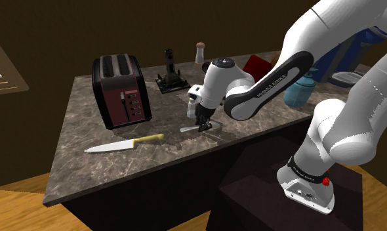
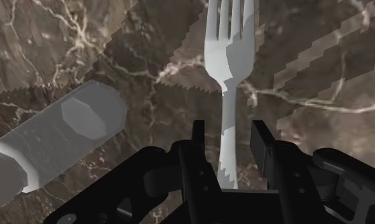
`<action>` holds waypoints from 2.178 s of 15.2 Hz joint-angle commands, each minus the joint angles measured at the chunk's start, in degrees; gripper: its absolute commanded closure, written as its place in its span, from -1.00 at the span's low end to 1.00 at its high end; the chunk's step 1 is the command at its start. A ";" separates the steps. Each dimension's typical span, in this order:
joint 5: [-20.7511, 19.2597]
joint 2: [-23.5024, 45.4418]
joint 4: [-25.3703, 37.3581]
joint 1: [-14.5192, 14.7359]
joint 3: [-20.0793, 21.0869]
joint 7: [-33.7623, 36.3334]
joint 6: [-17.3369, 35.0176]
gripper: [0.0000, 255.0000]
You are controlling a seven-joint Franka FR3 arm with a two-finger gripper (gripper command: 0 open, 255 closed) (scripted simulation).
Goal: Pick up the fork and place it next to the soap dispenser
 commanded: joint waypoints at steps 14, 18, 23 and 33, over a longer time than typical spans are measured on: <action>2.09 -5.53 1.78 0.81 -0.20 -1.95 -7.37 1.00; 2.80 -7.93 3.05 1.12 -0.27 -2.67 -11.01 1.00; 3.51 -10.54 4.94 1.43 -0.31 -3.42 -15.50 1.00; 4.54 -14.49 9.67 1.86 -0.28 -4.61 -24.14 1.00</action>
